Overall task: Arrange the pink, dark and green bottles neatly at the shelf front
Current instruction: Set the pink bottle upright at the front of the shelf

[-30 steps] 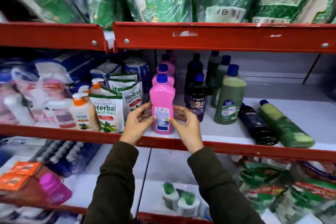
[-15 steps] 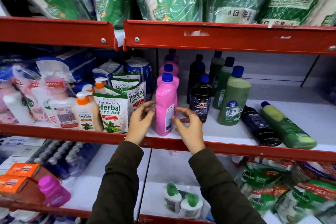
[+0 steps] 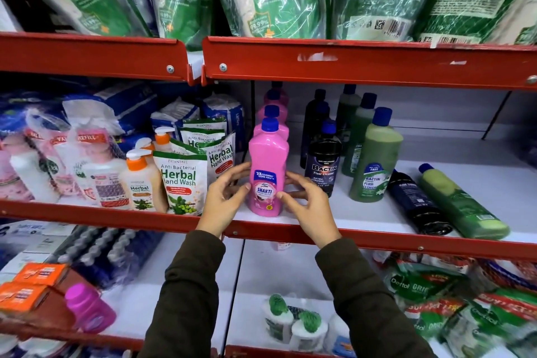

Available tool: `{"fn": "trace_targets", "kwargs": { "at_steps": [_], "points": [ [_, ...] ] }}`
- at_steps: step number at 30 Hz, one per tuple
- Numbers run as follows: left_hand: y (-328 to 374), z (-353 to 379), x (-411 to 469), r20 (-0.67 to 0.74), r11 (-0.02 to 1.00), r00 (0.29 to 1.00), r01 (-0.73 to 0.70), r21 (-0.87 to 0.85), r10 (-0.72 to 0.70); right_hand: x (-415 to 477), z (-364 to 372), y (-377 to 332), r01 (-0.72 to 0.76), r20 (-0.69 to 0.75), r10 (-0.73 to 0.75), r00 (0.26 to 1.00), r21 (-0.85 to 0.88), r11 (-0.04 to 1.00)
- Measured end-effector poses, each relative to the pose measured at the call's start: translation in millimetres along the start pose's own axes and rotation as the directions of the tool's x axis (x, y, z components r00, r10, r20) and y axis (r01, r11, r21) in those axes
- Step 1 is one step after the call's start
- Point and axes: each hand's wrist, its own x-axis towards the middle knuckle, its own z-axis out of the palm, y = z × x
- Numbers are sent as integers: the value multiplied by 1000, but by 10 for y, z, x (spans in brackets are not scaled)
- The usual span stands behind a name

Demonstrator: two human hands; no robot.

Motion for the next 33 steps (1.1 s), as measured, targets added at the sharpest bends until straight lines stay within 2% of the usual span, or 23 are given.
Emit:
{"fn": "trace_targets", "kwargs": {
  "at_steps": [3, 7, 10, 12, 14, 16, 19, 22, 25, 27, 29, 31, 33],
  "points": [
    [-21, 7, -12, -12, 997, 1000, 19, -79, -20, -6, -3, -10, -3, -17, 4, 1000, 25, 1000],
    [-50, 35, -29, -28, 995, 1000, 8, -95, -10, -25, 7, 5, 7, -36, -5, 999, 37, 999],
    [-47, 69, -49, -66, 999, 997, -45, 2, 45, -43, 11, 2, 23, -39, -21, 999, 36, 999],
    [-45, 116, -64, -140, 992, 986, -79, 102, 93, -87, -24, 1, 43, -88, -39, 995, 45, 998],
    [-9, 201, -101, -260, 978, 952, -121, 167, 162, -134, -147, 20, 79, -178, -72, 981, 29, 996],
    [81, 303, -143, -376, 960, 889, -197, 198, 260, -173, -335, 38, 102, -250, -103, 963, -17, 995],
    [246, 560, -198, -463, 926, 804, -288, 245, 372, -231, -726, 53, 140, -331, -158, 930, -78, 987],
    [353, 993, -242, -398, 885, 792, -382, 267, 462, -293, -1218, 79, 142, -397, -197, 896, -165, 976],
    [417, 1558, -278, -209, 841, 830, -450, 300, 518, -345, -1707, 121, 85, -490, -183, 852, -214, 973],
    [435, 1974, -288, -94, 857, 881, -419, 301, 463, -341, -2017, 166, -61, -525, -113, 844, -302, 951],
    [419, 2366, -265, -4, 879, 946, -300, 371, 324, -294, -2257, 210, -274, -484, 80, 872, -345, 898],
    [382, 2719, -198, 33, 844, 995, -96, 527, 93, -235, -2401, 253, -455, -395, 285, 873, -453, 767],
    [322, 2983, -104, 21, 753, 983, 125, 646, -181, -192, -2452, 259, -492, -306, 385, 870, -573, 656]
  ]
}}
